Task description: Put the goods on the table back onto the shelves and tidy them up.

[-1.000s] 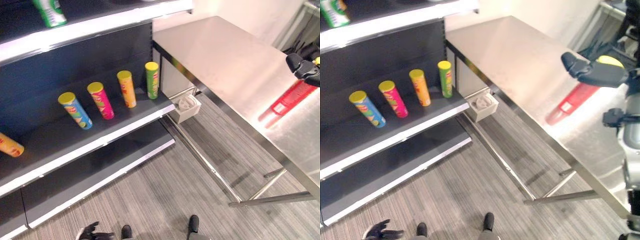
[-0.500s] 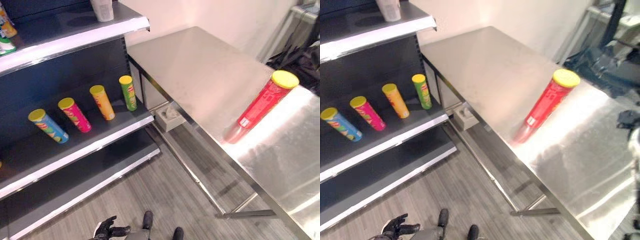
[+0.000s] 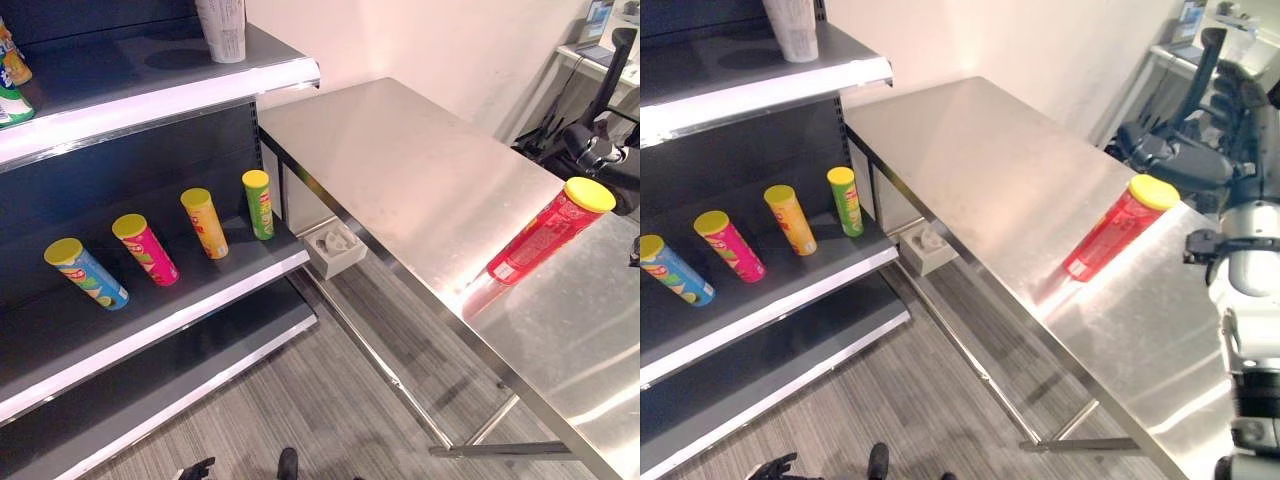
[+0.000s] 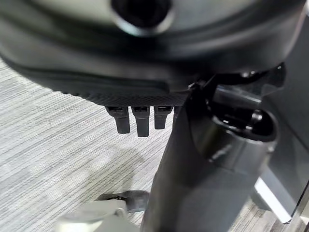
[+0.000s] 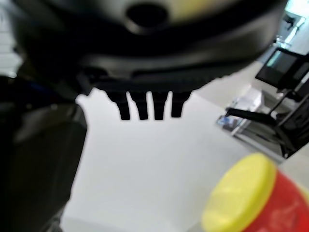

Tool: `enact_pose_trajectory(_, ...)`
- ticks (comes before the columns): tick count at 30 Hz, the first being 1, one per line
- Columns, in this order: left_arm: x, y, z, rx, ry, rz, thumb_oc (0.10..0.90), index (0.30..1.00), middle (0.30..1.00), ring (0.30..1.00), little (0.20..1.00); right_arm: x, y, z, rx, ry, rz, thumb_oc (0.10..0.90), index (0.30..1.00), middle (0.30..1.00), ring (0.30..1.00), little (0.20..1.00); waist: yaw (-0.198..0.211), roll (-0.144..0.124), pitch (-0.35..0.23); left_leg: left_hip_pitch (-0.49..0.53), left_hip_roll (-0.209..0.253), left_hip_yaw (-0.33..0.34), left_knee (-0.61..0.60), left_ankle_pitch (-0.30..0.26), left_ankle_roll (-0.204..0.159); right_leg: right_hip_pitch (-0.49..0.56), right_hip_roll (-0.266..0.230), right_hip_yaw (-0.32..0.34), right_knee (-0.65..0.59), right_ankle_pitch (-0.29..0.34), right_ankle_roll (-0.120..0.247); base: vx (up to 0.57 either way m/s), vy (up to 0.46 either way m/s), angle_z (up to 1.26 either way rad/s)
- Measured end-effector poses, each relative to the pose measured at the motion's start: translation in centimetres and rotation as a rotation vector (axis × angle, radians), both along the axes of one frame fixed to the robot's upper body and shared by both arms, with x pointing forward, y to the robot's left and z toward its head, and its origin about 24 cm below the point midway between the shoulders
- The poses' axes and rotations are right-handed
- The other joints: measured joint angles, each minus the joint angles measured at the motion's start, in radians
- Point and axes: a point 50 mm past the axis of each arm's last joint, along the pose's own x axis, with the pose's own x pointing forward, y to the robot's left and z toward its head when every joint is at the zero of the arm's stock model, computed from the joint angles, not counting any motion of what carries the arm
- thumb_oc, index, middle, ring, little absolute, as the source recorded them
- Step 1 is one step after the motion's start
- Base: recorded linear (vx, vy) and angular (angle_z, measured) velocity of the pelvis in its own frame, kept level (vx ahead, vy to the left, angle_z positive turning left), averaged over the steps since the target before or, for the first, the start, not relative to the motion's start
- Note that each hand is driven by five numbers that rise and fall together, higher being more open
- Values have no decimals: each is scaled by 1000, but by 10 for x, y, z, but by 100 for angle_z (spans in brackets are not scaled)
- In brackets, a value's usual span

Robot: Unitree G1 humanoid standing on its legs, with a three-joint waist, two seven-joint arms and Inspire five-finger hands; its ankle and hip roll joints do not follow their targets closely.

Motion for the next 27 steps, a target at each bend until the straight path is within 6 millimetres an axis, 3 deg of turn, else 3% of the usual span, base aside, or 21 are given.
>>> enact_pose_trajectory(7,2,0,0,8,-1,-28,800,900,900,900,900,-6,-6,-15,-42,112,18,800,900,900,900,900,-4,0,-1,0,0,0,0,-4,-1,0,0,0,0,0,0,0,0,0)
enact_pose_trajectory(12,3,-1,0,8,-3,-30,800,900,900,900,900,-12,-13,-38,-49,225,1,800,900,900,900,900,-12,2,-1,0,0,-1,0,-1,4,0,0,-1,0,-2,-1,0,0,0)
enact_pose_trajectory(18,0,-1,0,6,4,-30,800,900,900,900,900,-19,-25,-63,-35,337,-53,800,900,900,900,900,-23,31,-16,1,0,-2,0,-4,-1,1,0,-1,-7,-2,-1,0,0,0)
enact_pose_trajectory(24,0,-5,-1,-1,6,-39,800,900,900,900,900,-17,-20,-83,32,353,-65,800,900,900,900,900,-19,35,-18,-5,-1,-16,0,-1,3,2,1,-16,-7,-5,-1,6,-1,6)
enact_pose_trajectory(26,1,-6,-1,-3,4,-40,800,900,900,900,900,-6,-15,-94,131,305,-98,800,900,900,900,900,-16,34,-18,-4,-2,-26,0,0,3,8,2,-25,-7,-8,-3,26,-2,13)
enact_pose_trajectory(27,3,-6,-1,-3,-2,-41,800,900,900,900,900,-5,-16,-99,140,323,-107,800,900,900,900,900,9,34,-18,-3,-2,-27,0,-3,0,9,2,-27,-7,-9,-2,23,-1,10)
